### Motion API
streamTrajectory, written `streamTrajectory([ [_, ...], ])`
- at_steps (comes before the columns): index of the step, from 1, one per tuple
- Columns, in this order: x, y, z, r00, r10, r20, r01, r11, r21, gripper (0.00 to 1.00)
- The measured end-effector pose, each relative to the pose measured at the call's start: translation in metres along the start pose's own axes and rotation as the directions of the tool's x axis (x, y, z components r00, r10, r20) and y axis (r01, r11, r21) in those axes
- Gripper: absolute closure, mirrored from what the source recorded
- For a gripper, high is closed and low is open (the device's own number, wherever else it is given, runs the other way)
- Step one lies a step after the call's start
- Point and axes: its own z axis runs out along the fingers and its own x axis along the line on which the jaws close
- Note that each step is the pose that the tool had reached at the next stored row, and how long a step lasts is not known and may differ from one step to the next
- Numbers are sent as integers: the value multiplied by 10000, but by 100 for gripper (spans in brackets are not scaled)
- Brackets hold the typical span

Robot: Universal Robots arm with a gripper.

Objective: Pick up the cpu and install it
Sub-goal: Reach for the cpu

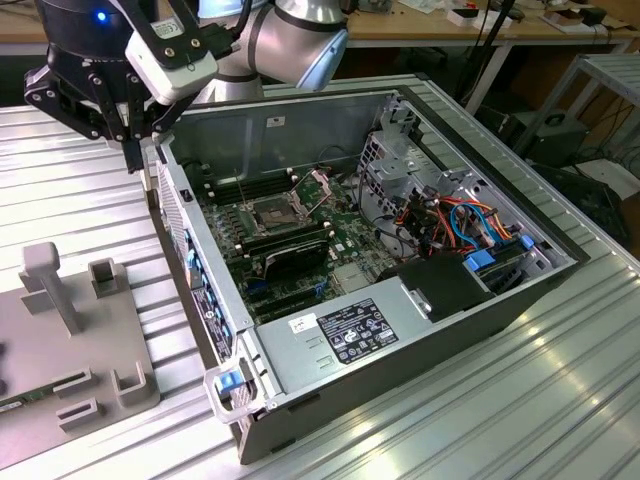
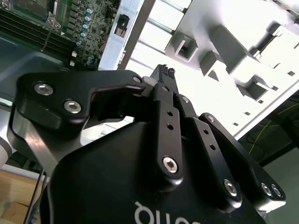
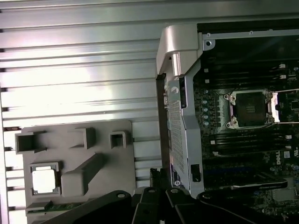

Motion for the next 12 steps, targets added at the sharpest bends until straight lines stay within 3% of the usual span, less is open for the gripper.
streamTrajectory([
  [12, 105, -8, -3, 10000, 0, 0, 0, 10000, -1, 89],
])
